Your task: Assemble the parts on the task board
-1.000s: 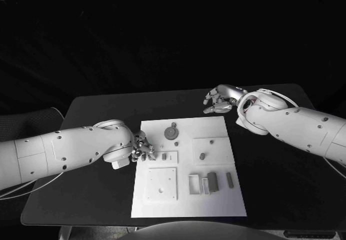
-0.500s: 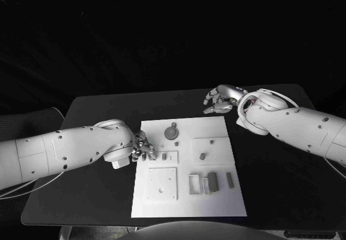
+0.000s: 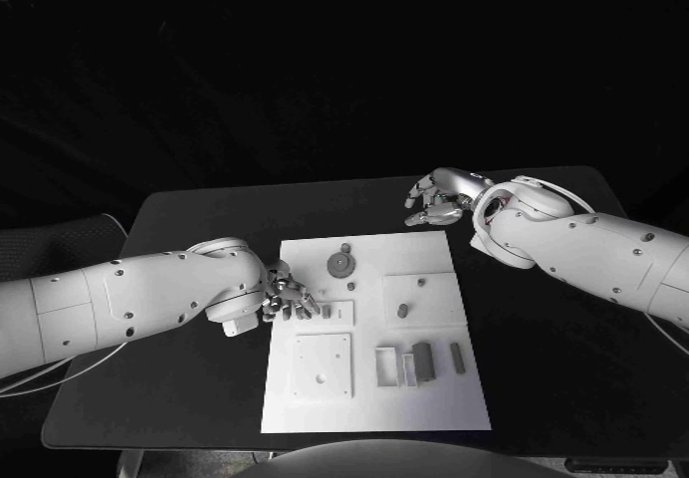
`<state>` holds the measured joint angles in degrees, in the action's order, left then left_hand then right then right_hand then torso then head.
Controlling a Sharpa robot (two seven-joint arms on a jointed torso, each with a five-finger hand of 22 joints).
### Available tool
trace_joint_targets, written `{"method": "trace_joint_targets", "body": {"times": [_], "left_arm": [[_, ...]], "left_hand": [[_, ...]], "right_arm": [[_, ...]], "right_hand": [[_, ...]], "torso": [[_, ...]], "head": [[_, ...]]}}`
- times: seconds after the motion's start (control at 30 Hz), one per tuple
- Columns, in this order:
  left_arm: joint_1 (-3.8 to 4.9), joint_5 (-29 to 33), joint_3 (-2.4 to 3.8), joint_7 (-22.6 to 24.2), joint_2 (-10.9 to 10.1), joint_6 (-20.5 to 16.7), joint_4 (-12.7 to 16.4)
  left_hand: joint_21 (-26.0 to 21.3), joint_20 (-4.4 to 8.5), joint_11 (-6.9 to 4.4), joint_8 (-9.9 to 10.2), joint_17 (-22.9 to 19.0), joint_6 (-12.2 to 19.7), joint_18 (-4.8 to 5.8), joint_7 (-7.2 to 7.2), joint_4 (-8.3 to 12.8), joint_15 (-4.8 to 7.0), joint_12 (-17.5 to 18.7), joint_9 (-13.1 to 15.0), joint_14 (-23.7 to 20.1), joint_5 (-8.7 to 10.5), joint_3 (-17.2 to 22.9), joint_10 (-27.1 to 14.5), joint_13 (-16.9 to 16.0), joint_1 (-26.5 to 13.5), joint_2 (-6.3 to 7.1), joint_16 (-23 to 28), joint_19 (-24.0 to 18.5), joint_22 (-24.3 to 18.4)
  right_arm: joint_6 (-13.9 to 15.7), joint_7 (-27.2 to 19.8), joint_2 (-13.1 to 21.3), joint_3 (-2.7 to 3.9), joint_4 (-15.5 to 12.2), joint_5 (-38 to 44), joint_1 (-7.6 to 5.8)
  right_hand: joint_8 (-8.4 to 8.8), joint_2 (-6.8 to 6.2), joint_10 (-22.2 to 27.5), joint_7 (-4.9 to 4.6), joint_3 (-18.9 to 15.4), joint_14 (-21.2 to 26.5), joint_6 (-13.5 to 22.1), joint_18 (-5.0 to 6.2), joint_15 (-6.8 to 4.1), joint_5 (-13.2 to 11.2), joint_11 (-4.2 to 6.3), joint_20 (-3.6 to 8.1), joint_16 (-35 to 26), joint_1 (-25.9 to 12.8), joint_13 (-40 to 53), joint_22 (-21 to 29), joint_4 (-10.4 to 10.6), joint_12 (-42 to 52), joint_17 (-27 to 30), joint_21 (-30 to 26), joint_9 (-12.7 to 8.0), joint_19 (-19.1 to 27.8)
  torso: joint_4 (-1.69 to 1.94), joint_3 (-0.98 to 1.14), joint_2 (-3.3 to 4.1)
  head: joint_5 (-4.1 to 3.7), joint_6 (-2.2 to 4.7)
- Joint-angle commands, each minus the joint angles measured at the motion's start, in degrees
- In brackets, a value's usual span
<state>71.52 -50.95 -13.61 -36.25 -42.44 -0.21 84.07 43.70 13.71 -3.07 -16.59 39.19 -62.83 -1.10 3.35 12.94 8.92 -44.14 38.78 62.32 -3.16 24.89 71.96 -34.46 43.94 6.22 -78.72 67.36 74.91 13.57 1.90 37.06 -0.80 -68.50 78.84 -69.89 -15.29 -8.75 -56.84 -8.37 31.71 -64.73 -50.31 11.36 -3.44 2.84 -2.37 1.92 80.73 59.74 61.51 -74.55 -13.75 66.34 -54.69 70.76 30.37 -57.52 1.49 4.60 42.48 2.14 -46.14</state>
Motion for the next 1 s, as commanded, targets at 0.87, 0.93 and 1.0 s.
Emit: {"method": "trace_joint_targets", "body": {"times": [0.87,0.93,1.0], "left_arm": [[-0.01,-0.3,0.01,0.6,0.1,0.9,-0.1],[-0.01,-0.3,0.01,0.6,0.2,0.9,-0.2],[-0.01,-0.1,0.02,0.6,0.1,0.8,-0.2]], "left_hand": [[0.0,0.59,-0.17,0.0,-0.3,-0.7,-2.55,-0.3,3.4,0.28,-0.7,-0.5,-0.3,-1.74,-0.8,-0.2,-0.1,5.4,-4.08,-0.5,0.1,0.7],[-0.1,0.57,-0.16,0.1,-0.3,-0.7,-2.51,-0.28,3.1,0.26,-0.7,-0.6,-0.2,-1.75,-1.2,-0.2,-0.1,4.9,-3.75,-0.5,0.2,0.7],[-0.1,0.58,-0.15,0.1,-0.4,-0.7,-2.49,-0.27,2.7,0.25,-0.7,-0.7,-0.3,-1.66,-1.4,-0.2,0.0,4.3,-3.38,-0.4,0.2,0.6]], "right_arm": [[-1.0,-0.3,0.1,0.02,0.0,-0.1,0.01],[-1.0,-0.3,0.1,0.02,0.0,-0.1,0.01],[-1.0,-0.3,0.1,0.02,0.0,-0.1,0.02]], "right_hand": [[0.23,-0.12,0.6,-0.48,0.1,0.0,0.2,3.64,-0.21,0.0,-0.07,0.3,-0.3,-0.5,-0.1,0.0,0.5,0.4,0.1,-0.2,0.0,0.0],[0.23,-0.12,0.6,-0.48,0.1,0.0,0.2,3.64,-0.21,0.0,-0.07,0.3,-0.3,-0.5,-0.1,0.0,0.5,0.4,0.1,-0.2,0.0,0.0],[0.23,-0.12,0.6,-0.48,0.1,0.0,0.2,3.64,-0.21,0.0,-0.08,0.3,-0.3,-0.5,-0.1,0.0,0.5,0.4,0.1,-0.2,0.0,0.0]], "torso": [[0.07,-0.09,0.02],[0.06,-0.08,0.03],[0.05,-0.04,0.01]], "head": [[-0.07,-0.17],[-0.07,-0.19],[-0.03,-0.19]]}}
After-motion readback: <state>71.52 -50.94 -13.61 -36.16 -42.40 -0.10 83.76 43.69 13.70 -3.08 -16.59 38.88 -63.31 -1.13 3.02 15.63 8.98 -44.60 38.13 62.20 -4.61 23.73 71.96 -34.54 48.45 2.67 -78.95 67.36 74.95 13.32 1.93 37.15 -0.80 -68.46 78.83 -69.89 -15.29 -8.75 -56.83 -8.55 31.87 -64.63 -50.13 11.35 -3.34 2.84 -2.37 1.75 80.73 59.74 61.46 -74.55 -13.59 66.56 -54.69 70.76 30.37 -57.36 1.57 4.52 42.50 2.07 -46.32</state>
